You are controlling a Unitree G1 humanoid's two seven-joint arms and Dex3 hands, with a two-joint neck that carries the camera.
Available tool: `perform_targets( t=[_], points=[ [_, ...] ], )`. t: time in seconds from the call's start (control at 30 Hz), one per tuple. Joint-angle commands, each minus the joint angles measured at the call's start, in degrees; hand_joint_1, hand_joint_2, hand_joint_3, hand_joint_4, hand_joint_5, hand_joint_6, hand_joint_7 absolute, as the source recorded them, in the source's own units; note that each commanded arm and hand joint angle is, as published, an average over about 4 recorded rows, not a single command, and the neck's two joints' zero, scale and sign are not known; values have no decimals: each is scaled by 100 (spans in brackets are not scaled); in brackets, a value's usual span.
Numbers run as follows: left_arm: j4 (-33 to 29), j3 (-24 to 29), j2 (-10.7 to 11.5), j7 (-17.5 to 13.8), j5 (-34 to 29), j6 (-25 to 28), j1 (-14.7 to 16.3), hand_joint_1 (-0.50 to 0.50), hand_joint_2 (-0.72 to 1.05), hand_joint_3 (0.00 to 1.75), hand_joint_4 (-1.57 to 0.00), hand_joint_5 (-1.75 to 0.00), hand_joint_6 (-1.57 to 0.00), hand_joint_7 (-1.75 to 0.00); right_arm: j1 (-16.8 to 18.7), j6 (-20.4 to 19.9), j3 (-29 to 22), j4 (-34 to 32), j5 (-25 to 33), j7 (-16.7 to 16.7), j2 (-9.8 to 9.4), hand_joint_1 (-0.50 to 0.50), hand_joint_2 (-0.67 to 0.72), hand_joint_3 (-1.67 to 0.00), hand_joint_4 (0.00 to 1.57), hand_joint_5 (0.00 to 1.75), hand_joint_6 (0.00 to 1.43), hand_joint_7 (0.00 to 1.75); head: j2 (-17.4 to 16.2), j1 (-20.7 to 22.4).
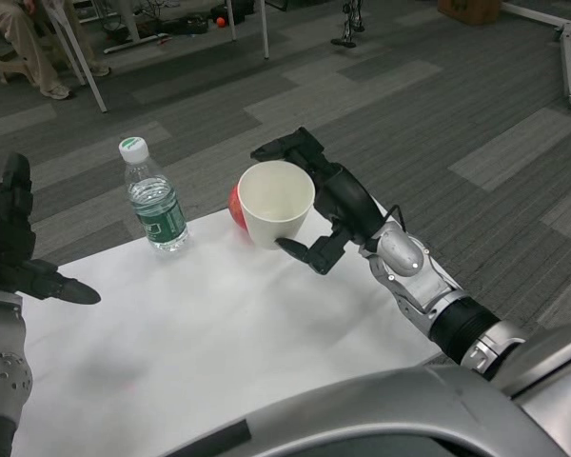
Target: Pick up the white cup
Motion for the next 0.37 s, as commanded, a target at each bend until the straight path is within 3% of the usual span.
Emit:
perform_targets(
  t=[0.03, 0.37],
  points=[
    [20, -54, -13, -19, -73, -46, 38, -37, -55, 9, 0, -21, 0, -42, -70, 26, 11, -52, 81, -49, -30, -17, -35, -151, 74, 155, 79, 140, 10, 1],
    [15, -107, -13, -28, -82, -46, 37, -37, -55, 9, 0, -21, 0, -42, -74, 22, 51, -61, 81, -67, -30, -17, -35, -151, 75, 155, 80, 140, 16, 23]
  ],
)
